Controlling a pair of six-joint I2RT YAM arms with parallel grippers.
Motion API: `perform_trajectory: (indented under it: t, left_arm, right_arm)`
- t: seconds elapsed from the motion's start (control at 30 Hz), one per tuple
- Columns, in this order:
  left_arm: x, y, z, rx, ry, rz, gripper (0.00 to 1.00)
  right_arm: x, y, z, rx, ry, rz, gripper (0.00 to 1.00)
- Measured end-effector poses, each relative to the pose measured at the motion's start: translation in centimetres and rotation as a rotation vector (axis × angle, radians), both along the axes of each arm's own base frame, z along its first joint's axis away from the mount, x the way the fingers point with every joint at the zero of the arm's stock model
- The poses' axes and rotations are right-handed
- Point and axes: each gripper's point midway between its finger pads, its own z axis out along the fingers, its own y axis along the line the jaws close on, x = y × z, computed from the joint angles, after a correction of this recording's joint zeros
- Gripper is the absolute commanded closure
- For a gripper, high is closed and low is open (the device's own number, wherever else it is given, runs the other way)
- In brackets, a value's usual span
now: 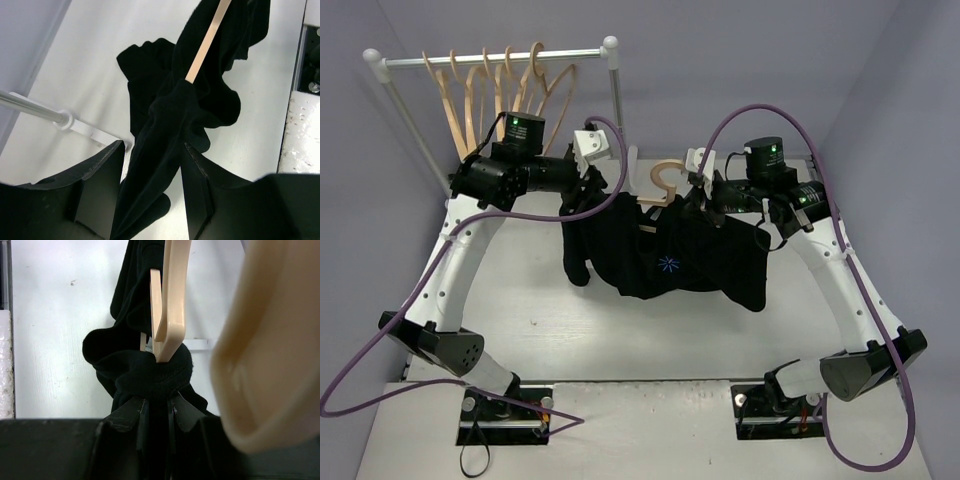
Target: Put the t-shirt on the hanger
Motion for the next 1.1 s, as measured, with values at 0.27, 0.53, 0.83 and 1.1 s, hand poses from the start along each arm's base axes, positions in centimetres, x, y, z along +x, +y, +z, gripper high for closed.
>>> perform_trajectory:
  t: [0.27, 0.53, 0.83, 1.1]
  left_arm:
    - [-0.3, -0.4, -0.9, 0.027, -0.018, -0.040, 0.57]
    - [-0.1, -1.6, -2.3, 0.061, -0.028, -0.082, 0.60]
    - [-0.3, -2.0, -3.5, 0.094, -0.043, -0.121, 0.84]
    - [-2.0, -2.9, -4.9, 0.105, -0.027, -0.204, 1.00]
  right_arm:
    - [-0.4, 0.3, 0.2, 0.014, 0.006, 0.023, 1.00]
    - [-0.5, 0.4, 0.2, 0.021, 0.009, 0.033, 1.00]
    - [-0.7, 0.4, -0.1, 0.021, 0.020, 0.039, 1.00]
    - [-0.4, 0.0, -0.4, 0.014, 0.024, 0.027, 0.94]
